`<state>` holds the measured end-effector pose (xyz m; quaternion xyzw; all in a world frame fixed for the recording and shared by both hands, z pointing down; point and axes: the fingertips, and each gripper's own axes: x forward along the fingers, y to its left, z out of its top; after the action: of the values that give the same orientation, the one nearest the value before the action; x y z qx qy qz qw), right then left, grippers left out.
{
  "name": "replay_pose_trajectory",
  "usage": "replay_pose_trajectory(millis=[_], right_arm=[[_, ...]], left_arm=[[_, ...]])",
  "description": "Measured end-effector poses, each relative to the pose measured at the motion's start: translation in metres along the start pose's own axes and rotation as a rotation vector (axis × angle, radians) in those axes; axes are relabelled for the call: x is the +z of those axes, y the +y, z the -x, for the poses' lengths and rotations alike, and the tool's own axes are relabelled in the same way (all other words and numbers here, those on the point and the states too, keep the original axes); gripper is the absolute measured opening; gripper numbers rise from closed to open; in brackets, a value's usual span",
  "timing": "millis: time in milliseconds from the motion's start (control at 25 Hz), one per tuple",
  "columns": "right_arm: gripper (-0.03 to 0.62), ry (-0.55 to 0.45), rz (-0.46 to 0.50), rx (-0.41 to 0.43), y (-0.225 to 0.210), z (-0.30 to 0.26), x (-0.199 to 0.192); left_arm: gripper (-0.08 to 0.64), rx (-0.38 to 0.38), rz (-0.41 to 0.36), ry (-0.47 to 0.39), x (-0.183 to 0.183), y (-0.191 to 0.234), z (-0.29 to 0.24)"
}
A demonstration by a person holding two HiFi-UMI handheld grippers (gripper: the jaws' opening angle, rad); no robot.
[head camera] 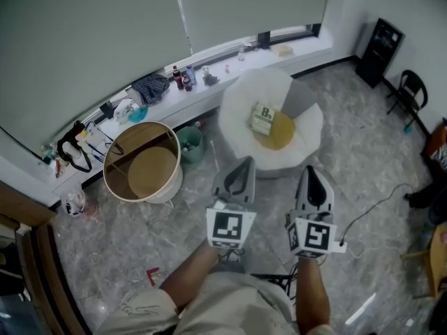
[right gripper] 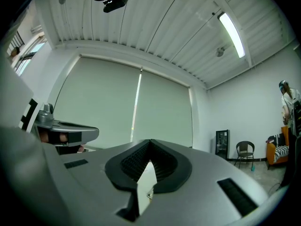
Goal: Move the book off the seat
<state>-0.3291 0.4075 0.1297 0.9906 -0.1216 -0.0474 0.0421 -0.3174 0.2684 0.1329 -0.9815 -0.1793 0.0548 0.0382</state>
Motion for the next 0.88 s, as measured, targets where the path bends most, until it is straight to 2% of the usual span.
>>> replay_pose_trajectory(millis=[240,520,880], right_arm=[[0.006,0.012,0.003,-0.025,0.009,-0.035,-0.007],[0.006,0.039,-0.009,-0.03,-0.001,-0.071,-0.023],[0.005,0.032,-0.018,-0.009,-0.05,-0.165,-0.042]], left_arm=[[0.003,-0.016,-0.003,0.013,-0.012,0.029,-0.022],[0.003,-0.003,0.004,0.031,-0.027,0.048,-0.055],[0.003,0.022,-0.008,0.046,-0.044,0.056,-0.157]])
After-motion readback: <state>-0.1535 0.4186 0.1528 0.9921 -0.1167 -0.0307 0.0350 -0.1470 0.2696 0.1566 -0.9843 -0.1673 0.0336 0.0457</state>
